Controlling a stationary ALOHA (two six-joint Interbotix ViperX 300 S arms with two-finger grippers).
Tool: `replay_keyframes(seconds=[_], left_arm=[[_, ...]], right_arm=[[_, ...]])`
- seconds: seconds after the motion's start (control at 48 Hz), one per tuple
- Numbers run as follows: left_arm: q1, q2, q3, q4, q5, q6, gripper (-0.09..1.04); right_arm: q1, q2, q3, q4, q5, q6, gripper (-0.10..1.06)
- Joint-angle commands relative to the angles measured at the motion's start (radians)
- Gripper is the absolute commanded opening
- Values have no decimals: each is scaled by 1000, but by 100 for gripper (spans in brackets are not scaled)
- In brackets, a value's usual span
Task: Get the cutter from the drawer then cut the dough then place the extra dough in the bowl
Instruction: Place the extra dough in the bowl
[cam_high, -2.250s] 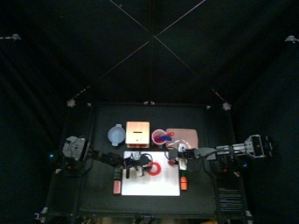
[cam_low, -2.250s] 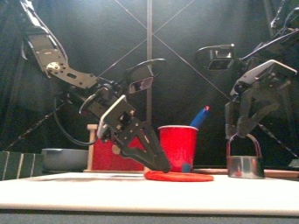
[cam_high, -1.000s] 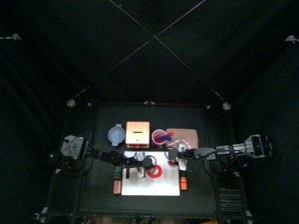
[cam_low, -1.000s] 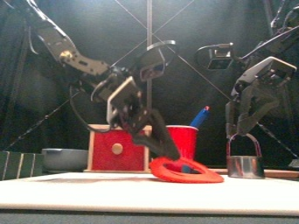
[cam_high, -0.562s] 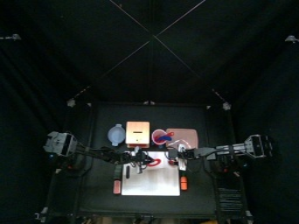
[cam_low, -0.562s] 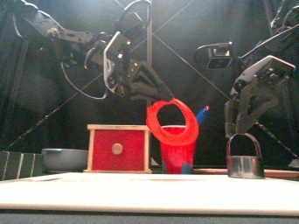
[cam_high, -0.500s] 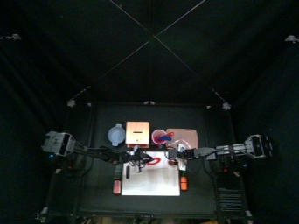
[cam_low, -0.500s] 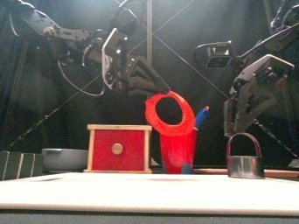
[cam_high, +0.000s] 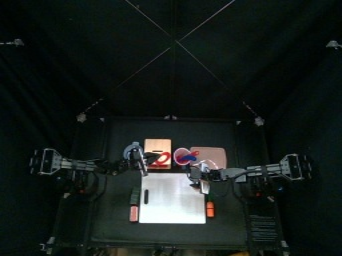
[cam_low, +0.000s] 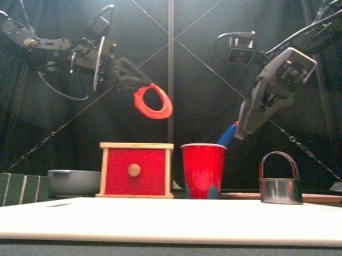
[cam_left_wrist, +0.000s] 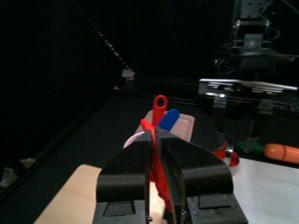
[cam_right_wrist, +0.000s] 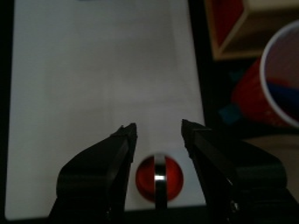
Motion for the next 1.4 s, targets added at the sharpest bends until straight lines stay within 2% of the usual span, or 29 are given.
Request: replay_keyframes(seconds=[0.021,0.25,0.458,0.667,0.917,1.0,1.229,1.396], left_arm=[[58,-94,66,-3,-9,-5,50],[193,-144,166,-63,18,-2,50],[298,-143,212,-77,225,-5,50],[301,-143,215,-55,379,0,50],[279,-141,229,-2,391,3,52],[265,-141,230,20,393,2,57],[264,-143,227,-6,379,-14,86],[252,-156,222,-124,379,-25,87]], right_arm=[[12,-11,-28,-8,-106,0,82],[9,-3,-26,-9,-221,-6,82],[11,12,-23,-8,-230,0,82],[3,12,-25,-9,-230,0,82],[0,14,-25,-9,-236,0,82],[0,14,-23,-9,-236,0,82],[2,23,-28,-8,-236,0,82],[2,34,-28,-6,-238,0,82]])
